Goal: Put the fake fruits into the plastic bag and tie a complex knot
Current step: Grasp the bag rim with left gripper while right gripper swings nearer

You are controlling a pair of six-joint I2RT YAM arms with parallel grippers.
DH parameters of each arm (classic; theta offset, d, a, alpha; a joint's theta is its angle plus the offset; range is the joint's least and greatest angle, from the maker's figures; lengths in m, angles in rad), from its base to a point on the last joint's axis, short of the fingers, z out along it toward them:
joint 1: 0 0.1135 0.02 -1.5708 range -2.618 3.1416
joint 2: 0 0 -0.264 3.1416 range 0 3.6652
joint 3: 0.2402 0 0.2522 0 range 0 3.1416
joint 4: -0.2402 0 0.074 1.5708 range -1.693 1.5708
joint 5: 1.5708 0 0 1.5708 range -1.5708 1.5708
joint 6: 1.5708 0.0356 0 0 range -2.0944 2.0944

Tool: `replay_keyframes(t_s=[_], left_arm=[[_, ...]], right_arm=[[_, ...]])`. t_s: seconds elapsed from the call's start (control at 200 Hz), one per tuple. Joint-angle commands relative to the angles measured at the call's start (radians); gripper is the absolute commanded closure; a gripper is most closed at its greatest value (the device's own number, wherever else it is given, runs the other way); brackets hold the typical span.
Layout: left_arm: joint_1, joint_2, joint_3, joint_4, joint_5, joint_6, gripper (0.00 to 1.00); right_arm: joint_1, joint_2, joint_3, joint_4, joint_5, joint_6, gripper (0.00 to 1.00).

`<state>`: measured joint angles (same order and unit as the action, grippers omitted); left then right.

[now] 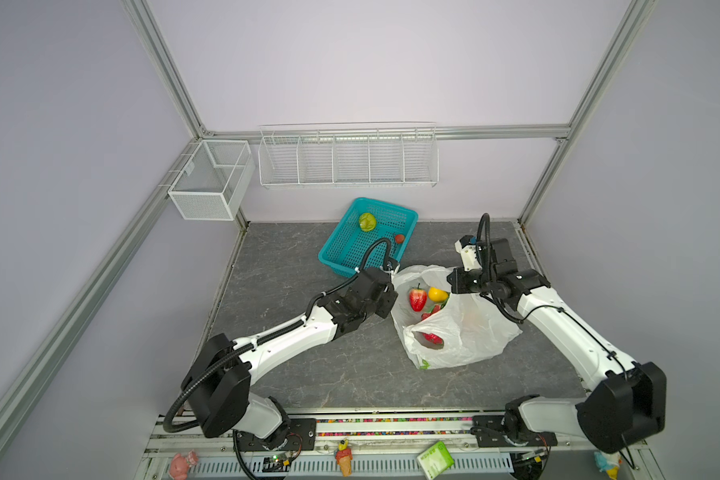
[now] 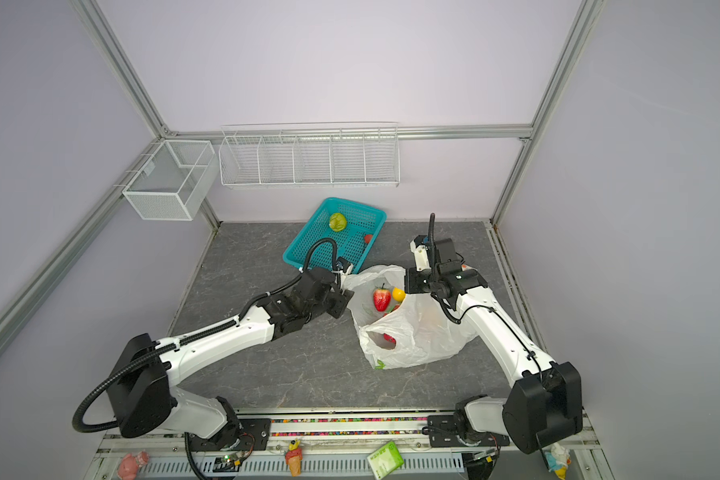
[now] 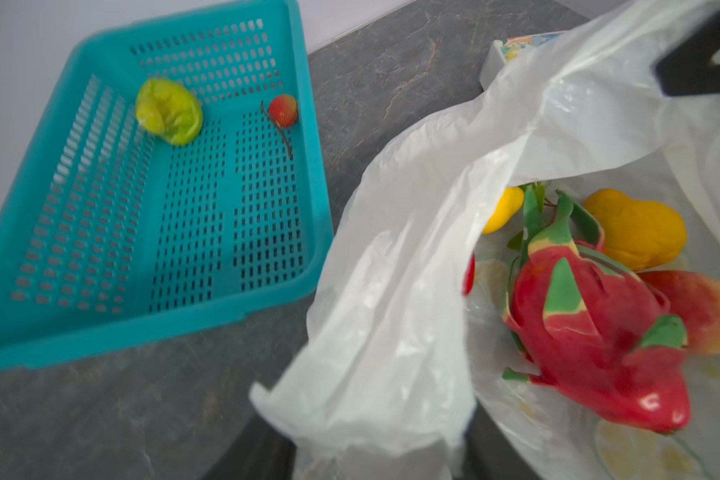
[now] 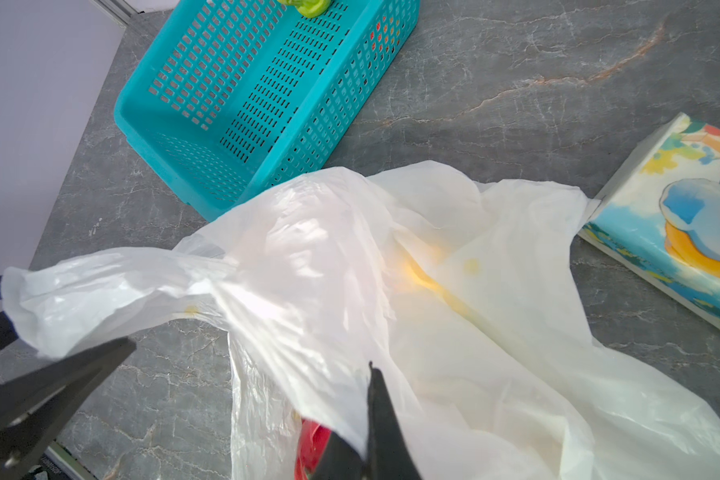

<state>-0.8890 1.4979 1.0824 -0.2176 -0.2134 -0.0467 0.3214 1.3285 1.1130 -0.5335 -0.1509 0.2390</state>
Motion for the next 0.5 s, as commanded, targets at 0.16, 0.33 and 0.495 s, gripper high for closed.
replay_keyframes(t_s=[0.16, 0.33, 0.495], left_arm=[[0.002, -0.108, -0.015, -0.027, 0.101, -0.027, 1.00], [0.001, -0.291, -0.083, -0.098, 0.167, -0.093, 1.00], [0.008, -0.409, -0.135, -0.124, 0.191, -0.182, 1.00]], right_arm=[[0.030, 0.056, 0.053, 0.009, -0.036, -0.007, 0.92], [0.096, 0.179, 0.182, 0.018, -0.056, -0.012, 0.91], [0.157, 0.337, 0.354, -0.045, -0.069, -0.045, 0.85]])
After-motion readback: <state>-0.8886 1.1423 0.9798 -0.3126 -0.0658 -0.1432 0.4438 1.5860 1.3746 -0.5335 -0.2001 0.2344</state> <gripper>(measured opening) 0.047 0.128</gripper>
